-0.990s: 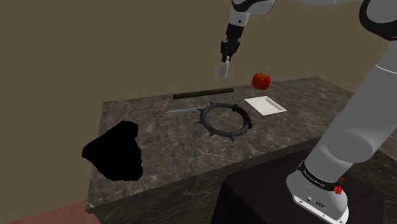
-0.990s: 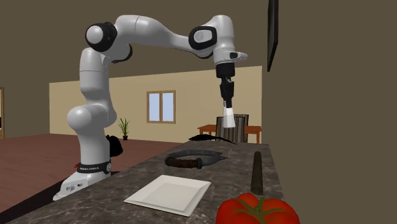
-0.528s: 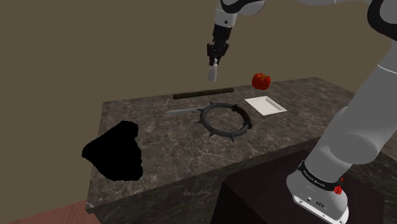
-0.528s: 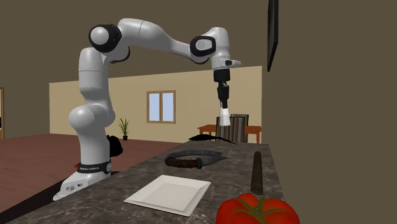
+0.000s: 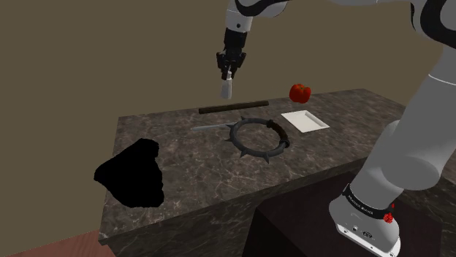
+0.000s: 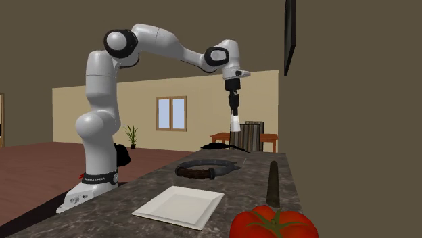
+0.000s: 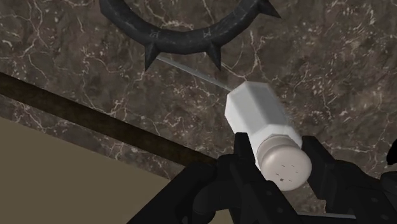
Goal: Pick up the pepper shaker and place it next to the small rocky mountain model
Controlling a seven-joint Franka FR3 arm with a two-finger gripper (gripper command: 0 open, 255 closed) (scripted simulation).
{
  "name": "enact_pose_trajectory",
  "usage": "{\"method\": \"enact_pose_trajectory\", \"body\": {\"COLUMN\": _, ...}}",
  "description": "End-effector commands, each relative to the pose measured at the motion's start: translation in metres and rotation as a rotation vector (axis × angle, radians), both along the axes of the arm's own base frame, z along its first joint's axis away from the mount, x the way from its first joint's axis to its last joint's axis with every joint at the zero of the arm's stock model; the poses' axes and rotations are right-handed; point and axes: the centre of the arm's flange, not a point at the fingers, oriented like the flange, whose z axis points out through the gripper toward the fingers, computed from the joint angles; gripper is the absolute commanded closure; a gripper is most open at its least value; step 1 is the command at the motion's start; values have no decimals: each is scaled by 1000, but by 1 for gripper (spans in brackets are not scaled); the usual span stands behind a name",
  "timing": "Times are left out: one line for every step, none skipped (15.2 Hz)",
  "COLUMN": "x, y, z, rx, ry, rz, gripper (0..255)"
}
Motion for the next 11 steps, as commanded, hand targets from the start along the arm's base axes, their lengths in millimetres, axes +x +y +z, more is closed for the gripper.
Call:
{"method": "enact_pose_trajectory", "body": {"x": 2, "y": 28, "z": 1, "rx": 0, "ry": 0, "rz": -1, "gripper": 255}}
{"method": "enact_pose_trajectory", "body": {"x": 2, "y": 41, "z": 1, "rx": 0, "ry": 0, "rz": -1, "gripper": 255}}
{"method": "enact_pose_trajectory", "body": {"x": 2, "y": 54, "z": 1, "rx": 0, "ry": 0, "rz": -1, "gripper": 255}}
{"method": "enact_pose_trajectory", "body": {"x": 2, "y": 68, "z": 1, "rx": 0, "ry": 0, "rz": -1, "gripper": 255}}
{"method": "enact_pose_trajectory", "body": {"x": 3, "y": 81, "z": 1, "rx": 0, "ry": 0, "rz": -1, "gripper": 255}}
{"method": "enact_pose_trajectory", "body": {"x": 3, "y": 94, "z": 1, "rx": 0, "ry": 0, "rz": -1, "gripper": 255}}
{"method": "enact_pose_trajectory", "body": {"x": 3, "y": 107, "z": 1, "rx": 0, "ry": 0, "rz": -1, "gripper": 255}}
{"method": "enact_pose_trajectory", "body": {"x": 3, "y": 120, "z": 1, "rx": 0, "ry": 0, "rz": -1, "gripper": 255}}
{"method": "enact_pose_trajectory", "body": {"x": 3, "y": 134, "z": 1, "rx": 0, "ry": 0, "rz": -1, "gripper": 255}}
{"method": "enact_pose_trajectory", "body": {"x": 3, "y": 147, "z": 1, "rx": 0, "ry": 0, "rz": -1, "gripper": 255}}
{"method": "enact_pose_trajectory", "body": {"x": 3, "y": 160, "z": 1, "rx": 0, "ry": 0, "rz": -1, "gripper": 255}}
